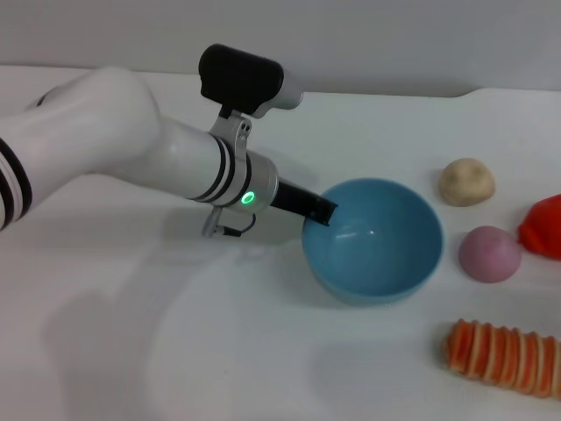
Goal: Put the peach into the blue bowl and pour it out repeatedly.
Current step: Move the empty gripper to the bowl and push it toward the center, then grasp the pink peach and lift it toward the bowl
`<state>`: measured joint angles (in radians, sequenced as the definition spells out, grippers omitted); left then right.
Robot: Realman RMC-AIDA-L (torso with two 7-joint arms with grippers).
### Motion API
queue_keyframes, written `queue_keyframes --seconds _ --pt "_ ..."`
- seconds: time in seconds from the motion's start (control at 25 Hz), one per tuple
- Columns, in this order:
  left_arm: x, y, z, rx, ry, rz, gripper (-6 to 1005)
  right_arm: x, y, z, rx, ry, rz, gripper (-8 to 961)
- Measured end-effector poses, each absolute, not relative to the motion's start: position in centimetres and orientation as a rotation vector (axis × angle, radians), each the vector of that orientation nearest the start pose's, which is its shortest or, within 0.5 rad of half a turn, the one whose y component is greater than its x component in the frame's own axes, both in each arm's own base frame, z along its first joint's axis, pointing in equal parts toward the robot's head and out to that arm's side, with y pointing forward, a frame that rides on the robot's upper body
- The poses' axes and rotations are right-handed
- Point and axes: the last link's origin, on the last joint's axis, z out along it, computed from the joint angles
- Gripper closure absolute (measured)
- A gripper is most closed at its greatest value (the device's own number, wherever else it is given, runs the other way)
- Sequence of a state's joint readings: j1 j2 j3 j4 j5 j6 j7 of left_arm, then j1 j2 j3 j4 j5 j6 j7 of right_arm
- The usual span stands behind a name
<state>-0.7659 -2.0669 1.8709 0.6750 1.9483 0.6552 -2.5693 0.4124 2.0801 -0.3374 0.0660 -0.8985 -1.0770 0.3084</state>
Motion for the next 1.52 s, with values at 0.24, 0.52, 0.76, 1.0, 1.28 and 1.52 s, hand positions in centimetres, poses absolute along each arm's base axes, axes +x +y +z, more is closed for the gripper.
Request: queue_keyframes --seconds 0.24,0.52,0.76,1.0,1.28,1.52 --pt "-17.0 40.5 -11.2 -2.519 -0.94 0.047 986 39.8 29.7 0.0 -1.359 0.891 0.59 401" --pt "-13.9 43.0 -8.5 -2.511 -0.703 0.138 999 39.3 30.5 0.3 -1.386 0.927 0.67 404" --pt "-12.8 44.0 -8.0 -2.453 -0.683 0.213 999 38.3 33.1 2.7 -1.595 0.978 0.753 407" --pt "-12.7 44.2 -7.6 -2.441 -0.739 0.195 999 36.1 36.1 7.1 -1.806 1.029 0.682 410" --pt "-13.0 44.6 -7.2 -2.411 -0.826 0.171 998 31.3 37.9 10.0 -2.043 1.176 0.395 414" --pt "-13.6 45.0 -7.0 -2.376 -0.879 0.15 998 28.8 37.9 7.1 -2.227 1.294 0.297 416"
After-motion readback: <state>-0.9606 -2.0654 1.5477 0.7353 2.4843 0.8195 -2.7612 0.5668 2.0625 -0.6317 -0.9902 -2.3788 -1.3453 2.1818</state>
